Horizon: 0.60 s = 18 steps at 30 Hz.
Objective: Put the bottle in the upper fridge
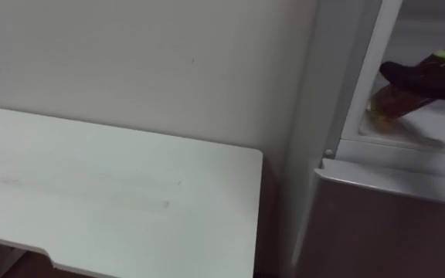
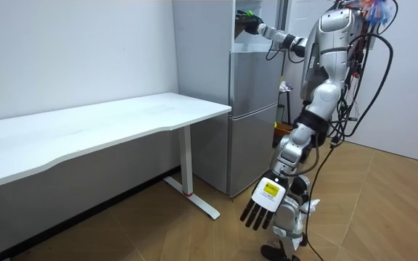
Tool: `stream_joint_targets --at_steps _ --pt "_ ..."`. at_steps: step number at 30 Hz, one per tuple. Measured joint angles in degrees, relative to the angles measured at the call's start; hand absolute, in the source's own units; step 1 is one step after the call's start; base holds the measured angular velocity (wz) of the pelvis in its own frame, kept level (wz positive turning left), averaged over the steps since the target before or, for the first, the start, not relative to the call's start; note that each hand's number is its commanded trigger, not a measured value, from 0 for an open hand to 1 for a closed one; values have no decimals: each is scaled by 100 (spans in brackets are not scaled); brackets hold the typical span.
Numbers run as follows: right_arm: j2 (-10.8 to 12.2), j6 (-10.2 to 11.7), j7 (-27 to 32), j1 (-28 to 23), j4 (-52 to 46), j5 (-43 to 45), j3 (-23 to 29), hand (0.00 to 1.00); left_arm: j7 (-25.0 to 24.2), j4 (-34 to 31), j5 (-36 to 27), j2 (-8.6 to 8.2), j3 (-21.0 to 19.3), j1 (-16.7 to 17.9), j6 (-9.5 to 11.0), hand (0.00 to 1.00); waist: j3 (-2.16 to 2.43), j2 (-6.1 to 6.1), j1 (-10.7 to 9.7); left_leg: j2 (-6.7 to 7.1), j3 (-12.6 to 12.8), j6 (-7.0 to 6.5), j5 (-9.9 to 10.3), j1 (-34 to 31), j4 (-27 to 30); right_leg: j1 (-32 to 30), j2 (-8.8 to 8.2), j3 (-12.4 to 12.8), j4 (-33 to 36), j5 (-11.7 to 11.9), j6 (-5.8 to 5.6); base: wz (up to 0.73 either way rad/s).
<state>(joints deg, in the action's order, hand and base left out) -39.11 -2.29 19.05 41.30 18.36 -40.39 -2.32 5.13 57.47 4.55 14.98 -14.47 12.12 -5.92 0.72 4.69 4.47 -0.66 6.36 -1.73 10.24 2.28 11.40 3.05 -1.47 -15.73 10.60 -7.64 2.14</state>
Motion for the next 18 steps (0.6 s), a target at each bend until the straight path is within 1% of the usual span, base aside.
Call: stream_joint_targets --at_steps 6,7,12,14,18 --pt "0 2 -88 -17 -169 23 207 0 -49 -4 -64 12 0 8 5 0 -5 9 -93 10 9 -5 2 51 30 51 -1 41 -17 -4 -5 0" --pt "0 2 -94 -37 -168 38 212 0 -56 -4 -64 15 0 11 5 0 -17 11 -106 10 9 -6 3 72 29 87 9 66 -51 -6 -9 0" --pt "0 15 -111 -353 -178 119 408 0 -98 4 -62 13 3 -14 8 0 -19 66 -106 10 17 -10 10 125 24 94 14 84 -89 -20 -27 -1" --pt "0 15 -113 -400 -178 274 413 0 -108 14 -63 13 3 -10 8 0 -23 66 -107 6 60 -13 20 136 20 97 20 130 -82 -17 -25 -9" --pt "1 15 -113 -480 -178 278 412 0 -108 11 -80 13 19 -13 8 0 -32 57 -107 -2 96 -18 30 125 5 95 23 142 -88 -12 -28 -4"
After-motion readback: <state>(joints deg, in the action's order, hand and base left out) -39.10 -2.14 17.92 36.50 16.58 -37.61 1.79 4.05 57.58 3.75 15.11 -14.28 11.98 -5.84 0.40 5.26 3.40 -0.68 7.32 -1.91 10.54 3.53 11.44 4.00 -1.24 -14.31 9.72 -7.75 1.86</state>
